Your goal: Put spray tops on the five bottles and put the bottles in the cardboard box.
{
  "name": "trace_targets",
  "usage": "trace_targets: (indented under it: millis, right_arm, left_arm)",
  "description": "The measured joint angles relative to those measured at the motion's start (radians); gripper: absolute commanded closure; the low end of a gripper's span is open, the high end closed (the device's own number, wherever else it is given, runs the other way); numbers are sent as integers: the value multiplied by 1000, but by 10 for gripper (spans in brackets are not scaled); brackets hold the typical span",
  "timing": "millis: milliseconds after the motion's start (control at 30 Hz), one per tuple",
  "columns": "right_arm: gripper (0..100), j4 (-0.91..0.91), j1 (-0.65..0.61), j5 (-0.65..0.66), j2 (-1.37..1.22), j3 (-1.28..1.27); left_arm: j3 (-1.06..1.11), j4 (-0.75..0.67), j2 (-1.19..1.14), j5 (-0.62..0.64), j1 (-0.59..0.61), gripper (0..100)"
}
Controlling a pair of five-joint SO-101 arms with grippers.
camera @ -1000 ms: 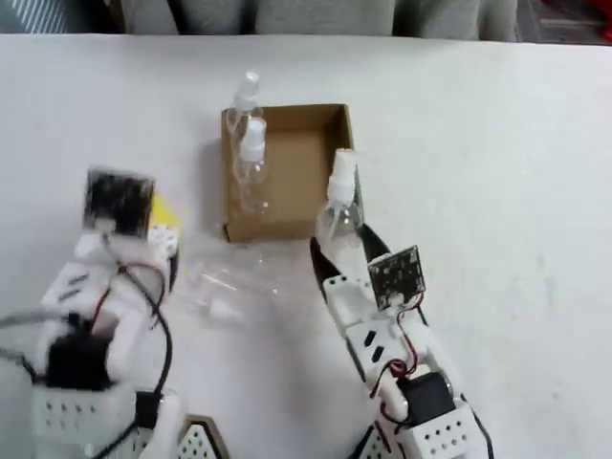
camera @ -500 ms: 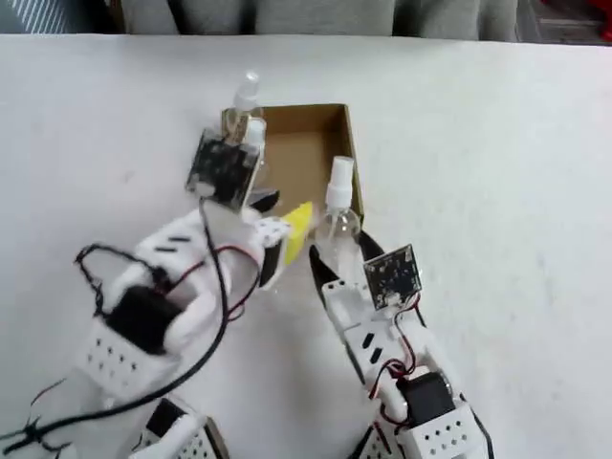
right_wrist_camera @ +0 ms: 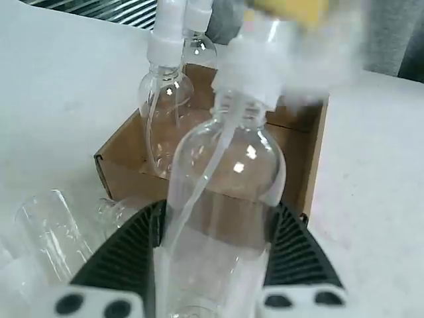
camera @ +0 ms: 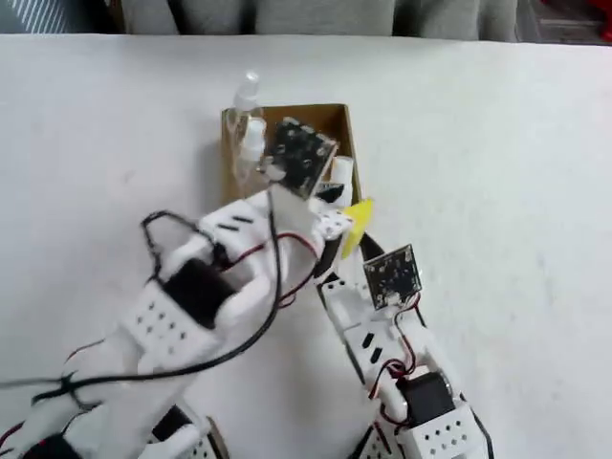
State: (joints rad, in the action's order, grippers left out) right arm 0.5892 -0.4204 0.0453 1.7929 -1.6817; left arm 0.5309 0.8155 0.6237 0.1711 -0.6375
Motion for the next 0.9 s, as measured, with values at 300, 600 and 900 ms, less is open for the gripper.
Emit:
trace_targets:
  millis: [300, 600, 900]
  right_arm:
    - [984, 9, 5, 0, 0, 0]
    - [984, 9, 8, 0, 0, 0]
    - [984, 9, 3, 0, 0, 0]
  left_arm:
    - [-37, -3, -103, 0, 55, 856]
    - [-48, 6, -104, 0, 55, 749]
    - [-103, 72, -104, 0, 66, 747]
